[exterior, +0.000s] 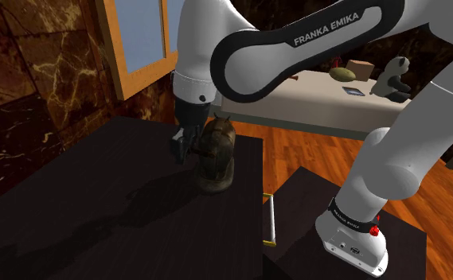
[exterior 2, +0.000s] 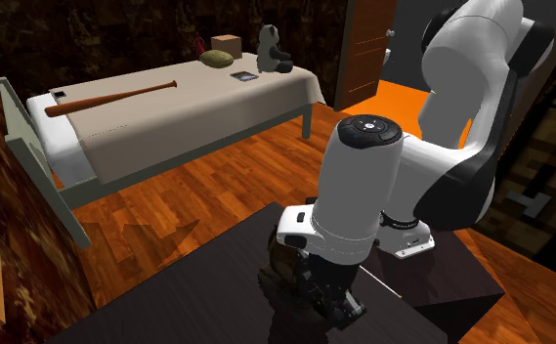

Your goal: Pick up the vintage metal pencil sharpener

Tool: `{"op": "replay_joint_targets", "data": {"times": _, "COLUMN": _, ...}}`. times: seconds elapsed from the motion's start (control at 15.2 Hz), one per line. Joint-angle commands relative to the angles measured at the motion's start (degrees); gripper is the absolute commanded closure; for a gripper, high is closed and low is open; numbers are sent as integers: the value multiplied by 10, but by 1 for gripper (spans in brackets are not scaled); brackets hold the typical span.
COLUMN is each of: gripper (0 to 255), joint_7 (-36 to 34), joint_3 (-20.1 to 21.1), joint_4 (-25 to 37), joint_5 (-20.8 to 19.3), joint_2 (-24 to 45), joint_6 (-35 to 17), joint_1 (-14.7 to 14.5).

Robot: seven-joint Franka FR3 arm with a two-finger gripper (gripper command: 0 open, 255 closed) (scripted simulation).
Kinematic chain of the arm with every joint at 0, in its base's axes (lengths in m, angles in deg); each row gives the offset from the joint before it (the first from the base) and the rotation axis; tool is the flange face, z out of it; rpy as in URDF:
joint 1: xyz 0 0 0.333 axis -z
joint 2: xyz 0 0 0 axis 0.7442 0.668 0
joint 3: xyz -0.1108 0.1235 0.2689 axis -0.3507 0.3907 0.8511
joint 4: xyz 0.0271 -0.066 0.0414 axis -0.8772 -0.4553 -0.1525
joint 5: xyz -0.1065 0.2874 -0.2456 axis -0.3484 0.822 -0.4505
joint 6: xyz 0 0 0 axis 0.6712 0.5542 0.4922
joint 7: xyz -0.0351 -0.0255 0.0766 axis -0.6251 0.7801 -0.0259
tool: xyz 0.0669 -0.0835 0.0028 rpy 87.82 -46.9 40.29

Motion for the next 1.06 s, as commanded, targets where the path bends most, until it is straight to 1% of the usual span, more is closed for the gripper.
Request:
{"op": "replay_joint_targets", "data": {"times": 0.0, "gripper": 255, "joint_7": 1, "joint_3": -2, "joint_4": 9, "joint_5": 1, "joint_2": -4, "joint_6": 13, "joint_1": 0}}
{"op": "replay_joint_targets", "data": {"times": 0.86, "gripper": 255, "joint_7": 5, "joint_3": -14, "joint_4": 89, "joint_5": 5, "joint_2": -27, "joint_6": 115, "joint_1": 2}}
{"op": "replay_joint_targets", "data": {"times": 0.99, "gripper": 255, "joint_7": 5, "joint_3": -14, "joint_4": 90, "joint_5": 5, "joint_2": -27, "joint_6": 116, "joint_1": 2}}
